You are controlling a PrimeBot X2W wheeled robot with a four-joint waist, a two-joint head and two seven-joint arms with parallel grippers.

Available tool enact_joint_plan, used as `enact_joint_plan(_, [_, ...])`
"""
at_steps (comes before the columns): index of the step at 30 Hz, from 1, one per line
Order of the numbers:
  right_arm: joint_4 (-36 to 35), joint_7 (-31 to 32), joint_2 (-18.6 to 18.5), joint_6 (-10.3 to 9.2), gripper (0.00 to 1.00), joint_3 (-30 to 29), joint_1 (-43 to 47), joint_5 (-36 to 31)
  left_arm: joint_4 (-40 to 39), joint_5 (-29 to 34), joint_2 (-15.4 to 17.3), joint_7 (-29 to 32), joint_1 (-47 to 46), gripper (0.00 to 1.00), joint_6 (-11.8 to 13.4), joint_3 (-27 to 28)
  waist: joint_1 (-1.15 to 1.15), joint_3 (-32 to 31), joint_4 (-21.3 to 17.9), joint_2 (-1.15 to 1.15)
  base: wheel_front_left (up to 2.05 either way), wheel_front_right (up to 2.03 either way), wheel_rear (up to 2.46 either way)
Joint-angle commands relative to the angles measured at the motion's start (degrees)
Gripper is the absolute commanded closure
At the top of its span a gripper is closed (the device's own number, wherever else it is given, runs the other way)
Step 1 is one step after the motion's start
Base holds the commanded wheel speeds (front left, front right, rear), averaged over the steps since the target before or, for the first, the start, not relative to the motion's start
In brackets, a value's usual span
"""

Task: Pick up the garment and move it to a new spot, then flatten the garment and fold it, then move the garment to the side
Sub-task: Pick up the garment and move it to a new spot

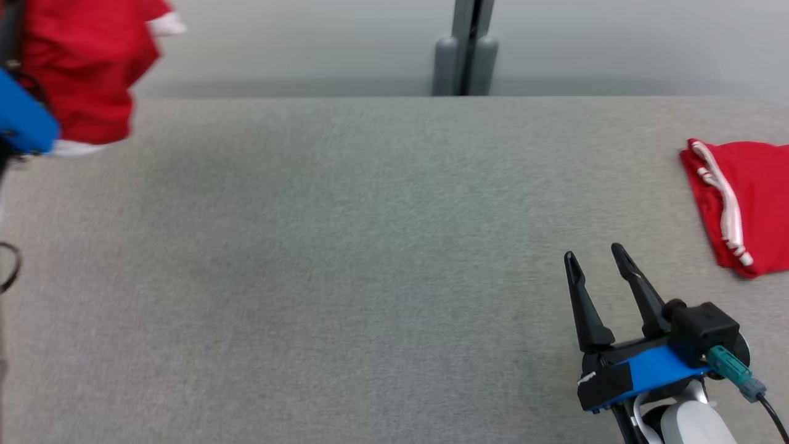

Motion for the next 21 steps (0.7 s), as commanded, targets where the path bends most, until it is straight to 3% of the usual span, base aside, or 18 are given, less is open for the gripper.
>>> enact_joint_plan(1, [0.22, -0.32, -0.01, 0.01, 0.0, -0.01, 0.74, 0.33, -0.88, -0.35, -0.63, 0.21, -0.56, 1.0, -0.29, -0.39, 0.02, -2.38, -2.31, 0.01, 0.0, 0.0, 0.0])
enact_joint_plan(10, [0.14, -0.61, -0.02, 0.01, 0.0, -0.54, 1.75, 1.69, -10.6, -2.69, -7.41, 4.53, 2.97, 1.0, -1.05, -11.66, 0.02, -3.85, -8.96, 0.01, 0.0, 0.0, 0.0])
enact_joint_plan(17, [0.35, -1.21, -0.01, 0.01, 0.0, 0.22, 1.05, 2.83, -6.08, -5.5, -13.34, 2.01, 7.79, 1.0, -1.36, -18.14, 0.02, -2.07, -14.96, 0.01, 0.0, 0.0, 0.0])
enact_joint_plan(21, [1.09, -1.82, 0.0, 0.01, 0.0, 0.84, 0.39, 3.47, 0.19, -2.87, -15.03, -2.35, 10.02, 1.0, -1.47, -22.28, 0.02, -0.67, -17.69, 0.01, 0.0, 0.0, 0.0])
